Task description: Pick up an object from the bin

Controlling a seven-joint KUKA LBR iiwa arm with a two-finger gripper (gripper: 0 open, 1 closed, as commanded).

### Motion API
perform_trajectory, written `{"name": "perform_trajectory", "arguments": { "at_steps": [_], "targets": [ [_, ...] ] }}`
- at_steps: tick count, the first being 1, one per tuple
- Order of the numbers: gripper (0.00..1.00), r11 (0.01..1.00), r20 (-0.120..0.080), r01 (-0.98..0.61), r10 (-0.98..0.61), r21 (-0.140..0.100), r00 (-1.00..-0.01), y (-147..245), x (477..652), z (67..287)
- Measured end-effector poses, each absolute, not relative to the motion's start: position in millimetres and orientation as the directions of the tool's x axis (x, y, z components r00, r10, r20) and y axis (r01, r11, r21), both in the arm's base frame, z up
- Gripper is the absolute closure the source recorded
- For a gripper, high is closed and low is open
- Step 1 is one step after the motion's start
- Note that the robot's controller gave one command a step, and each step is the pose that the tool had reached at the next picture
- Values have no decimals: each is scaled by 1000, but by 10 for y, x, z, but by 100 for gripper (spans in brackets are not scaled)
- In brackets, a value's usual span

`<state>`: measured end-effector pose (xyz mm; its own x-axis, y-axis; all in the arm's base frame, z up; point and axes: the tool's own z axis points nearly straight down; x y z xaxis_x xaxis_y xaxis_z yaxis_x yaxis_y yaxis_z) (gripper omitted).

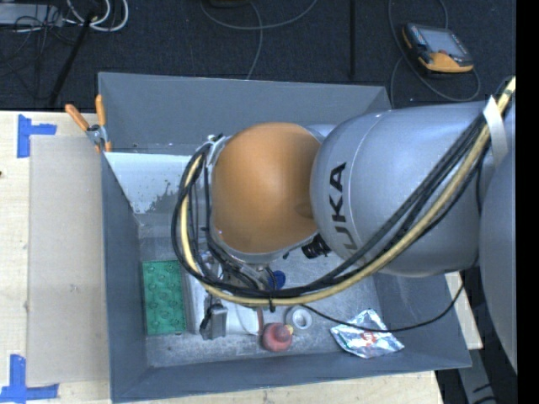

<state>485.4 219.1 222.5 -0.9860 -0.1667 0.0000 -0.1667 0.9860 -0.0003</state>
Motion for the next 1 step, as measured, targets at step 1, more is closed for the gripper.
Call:
{"name": "perform_trajectory", "arguments": {
  "at_steps": [1],
  "targets": [
    [0, 986, 4, -166, -166, -1, -986, 2110, 5171, 656]
  ]
}}
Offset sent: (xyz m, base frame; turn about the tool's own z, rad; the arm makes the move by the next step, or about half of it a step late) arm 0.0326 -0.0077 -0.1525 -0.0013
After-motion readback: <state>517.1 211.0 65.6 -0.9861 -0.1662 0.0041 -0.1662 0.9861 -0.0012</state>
